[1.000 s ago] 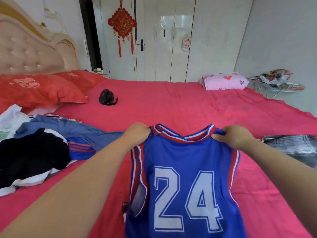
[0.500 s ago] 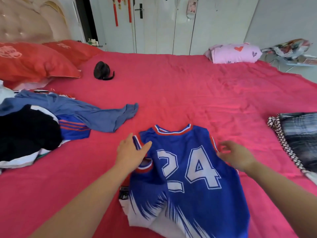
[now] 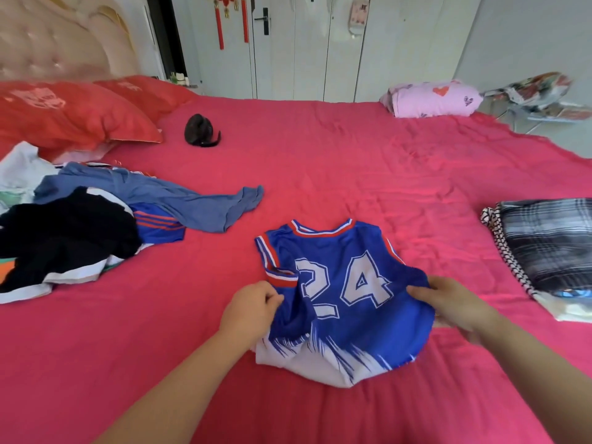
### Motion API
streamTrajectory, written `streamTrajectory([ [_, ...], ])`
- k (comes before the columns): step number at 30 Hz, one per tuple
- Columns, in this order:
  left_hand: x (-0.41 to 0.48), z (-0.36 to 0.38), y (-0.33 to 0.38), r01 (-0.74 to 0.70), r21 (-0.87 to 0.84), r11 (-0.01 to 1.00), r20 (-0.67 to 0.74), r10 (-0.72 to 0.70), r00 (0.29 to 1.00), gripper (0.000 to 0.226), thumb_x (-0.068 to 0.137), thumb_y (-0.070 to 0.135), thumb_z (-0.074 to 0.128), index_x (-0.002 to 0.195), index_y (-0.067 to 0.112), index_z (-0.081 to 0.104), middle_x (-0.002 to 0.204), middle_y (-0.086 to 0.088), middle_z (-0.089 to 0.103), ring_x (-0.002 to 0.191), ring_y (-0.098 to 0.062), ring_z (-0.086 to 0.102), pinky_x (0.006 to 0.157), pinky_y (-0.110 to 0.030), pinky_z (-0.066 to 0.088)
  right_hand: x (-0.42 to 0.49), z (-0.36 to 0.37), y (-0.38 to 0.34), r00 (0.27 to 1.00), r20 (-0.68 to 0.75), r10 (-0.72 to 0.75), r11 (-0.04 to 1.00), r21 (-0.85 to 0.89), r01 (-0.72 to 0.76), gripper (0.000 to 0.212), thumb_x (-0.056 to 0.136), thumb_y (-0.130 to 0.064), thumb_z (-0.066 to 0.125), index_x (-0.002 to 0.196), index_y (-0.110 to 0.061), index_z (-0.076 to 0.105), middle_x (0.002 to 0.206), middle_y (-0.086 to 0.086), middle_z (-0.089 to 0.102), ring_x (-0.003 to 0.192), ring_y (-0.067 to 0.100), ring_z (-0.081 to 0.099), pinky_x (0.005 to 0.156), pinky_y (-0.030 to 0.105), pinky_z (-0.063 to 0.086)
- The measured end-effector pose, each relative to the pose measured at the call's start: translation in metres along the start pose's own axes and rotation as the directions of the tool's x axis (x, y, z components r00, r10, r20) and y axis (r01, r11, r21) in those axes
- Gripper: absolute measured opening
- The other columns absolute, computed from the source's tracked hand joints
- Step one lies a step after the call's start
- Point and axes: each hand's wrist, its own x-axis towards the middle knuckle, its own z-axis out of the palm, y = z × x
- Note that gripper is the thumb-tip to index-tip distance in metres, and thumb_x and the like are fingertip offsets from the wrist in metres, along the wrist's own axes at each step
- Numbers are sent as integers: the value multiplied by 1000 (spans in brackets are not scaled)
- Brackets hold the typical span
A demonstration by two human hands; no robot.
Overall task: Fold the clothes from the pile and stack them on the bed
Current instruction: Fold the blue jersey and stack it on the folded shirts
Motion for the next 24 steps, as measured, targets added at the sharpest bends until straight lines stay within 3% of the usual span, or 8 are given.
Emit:
streamTrajectory([
  [3, 11, -9, 6, 110, -413, 904, 80, -84, 993, 16, 92, 26, 55, 81, 14, 51, 83, 0, 62, 72, -13, 55, 63, -23, 45, 12, -10, -19, 999, -36, -7, 978, 207, 14, 12, 92, -8, 51, 96, -7, 62, 82, 8, 68, 71, 19, 61, 61, 27, 50],
  [8, -2, 12, -6, -81, -78, 994, 258, 99, 961, 91, 51, 60, 72, 132, 29, 44, 126, 12, 49, 117, -8, 49, 101, -27, 39, 38, -5, -37, 998, -46, -48, 887, 458, 63, 14, 91, -18, 54, 95, -7, 62, 67, 0, 71, 60, 11, 64, 57, 23, 52],
  [11, 2, 17, -12, -88, -56, 995, 75, 92, 993, 16, 80, 15, 62, 92, 24, 68, 85, 4, 68, 79, -9, 61, 74, -25, 48, 31, 7, -24, 949, 305, -80, 945, 326, -25, 32, 76, -27, 71, 105, -18, 62, 99, -3, 72, 83, 9, 68, 70, 25, 50],
  [12, 6, 16, -12, -36, -173, 984, 20, 40, 999, 24, 84, 5, 58, 75, 25, 66, 66, 7, 64, 62, -5, 58, 63, -23, 49, 30, 9, -17, 926, 373, -54, 963, 263, -50, 42, 71, -21, 74, 110, -20, 60, 106, -4, 70, 90, 11, 68, 72, 26, 51],
  [16, 45, -13, 2, 178, -866, 466, 70, -239, 968, 28, 87, -10, 48, 70, 7, 62, 49, 2, 59, 41, -4, 52, 41, -14, 43, 48, 6, -19, 977, 206, -60, 948, 318, -9, 34, 81, 8, 58, 112, -8, 59, 90, 2, 73, 72, 11, 68, 59, 22, 56],
  [20, 85, -39, 14, 125, -989, 74, 97, -304, 948, 10, 89, 3, 54, 98, 3, 59, 82, -10, 66, 77, -17, 61, 66, -24, 55, 68, -14, -52, 983, -39, -181, 681, 716, 154, 28, 77, -18, 63, 101, -12, 51, 86, 9, 66, 66, 11, 67, 55, 21, 55],
  [22, 89, -34, 7, 135, -974, 184, 66, -340, 938, 51, 82, 33, 69, 120, 6, 49, 113, -8, 60, 99, -18, 59, 91, -34, 49, 72, -11, -49, 987, -45, -151, 770, 621, 146, 29, 83, -26, 60, 109, -17, 50, 100, 9, 60, 84, 16, 64, 71, 29, 56],
  [24, 76, -23, 2, 194, -861, 471, 21, -348, 937, 93, 66, 55, 75, 139, 10, 37, 136, -7, 49, 120, -20, 51, 106, -41, 38, 70, 2, -31, 995, -37, -97, 933, 346, 104, 44, 81, -35, 66, 119, -20, 51, 91, 8, 56, 87, 18, 57, 75, 34, 48],
])
